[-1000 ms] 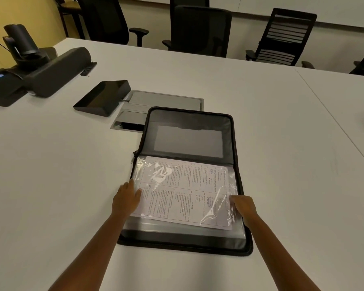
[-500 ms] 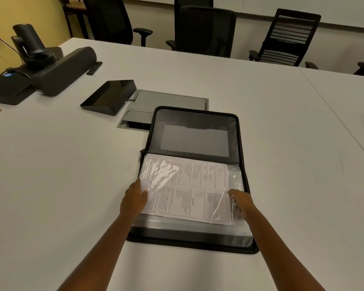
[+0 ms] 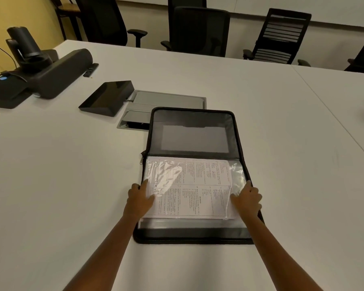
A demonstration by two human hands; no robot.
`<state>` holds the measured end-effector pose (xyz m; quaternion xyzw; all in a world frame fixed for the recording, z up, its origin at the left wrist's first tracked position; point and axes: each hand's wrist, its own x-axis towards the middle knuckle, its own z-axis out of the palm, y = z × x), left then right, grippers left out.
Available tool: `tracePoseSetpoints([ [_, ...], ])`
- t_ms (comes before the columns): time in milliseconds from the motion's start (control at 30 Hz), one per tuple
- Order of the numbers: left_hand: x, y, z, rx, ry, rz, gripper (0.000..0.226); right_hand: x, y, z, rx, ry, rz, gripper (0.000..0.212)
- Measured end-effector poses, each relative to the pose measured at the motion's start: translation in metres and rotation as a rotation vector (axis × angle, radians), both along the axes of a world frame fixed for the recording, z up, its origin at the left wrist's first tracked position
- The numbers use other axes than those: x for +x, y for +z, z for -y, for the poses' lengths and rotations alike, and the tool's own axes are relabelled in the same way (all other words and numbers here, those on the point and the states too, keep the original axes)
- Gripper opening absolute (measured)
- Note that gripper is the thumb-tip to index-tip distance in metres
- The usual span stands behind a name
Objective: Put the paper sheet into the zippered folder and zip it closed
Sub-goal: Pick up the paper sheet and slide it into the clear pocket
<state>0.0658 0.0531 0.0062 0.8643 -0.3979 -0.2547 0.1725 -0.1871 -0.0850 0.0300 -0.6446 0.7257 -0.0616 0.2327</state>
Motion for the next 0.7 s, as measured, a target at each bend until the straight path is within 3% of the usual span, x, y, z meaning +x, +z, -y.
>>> tracePoseSetpoints([
  [167,-0.012,0.0,-0.001,-0.069,0.026,-0.104,0.058,-0.001,-0.009,-0.019,-0.021,0.128,-0.179,0.075],
  [367,-0.045,0.0,0.001,-0.13,0.066,-0.203,0.046,0.015,-0.016,-0.037,0.1,0.21,-0.062,0.062],
  [533,-0.064,-0.003,0.001,-0.149,-0.021,-0.264,0.039,0.037,-0.019,-0.049,0.093,0.257,-0.014,0.062],
  [700,-0.057,0.001,0.007,-0.084,-0.14,-0.093,0.027,0.067,-0.018,-0.063,0.084,0.365,-0.023,0.069],
])
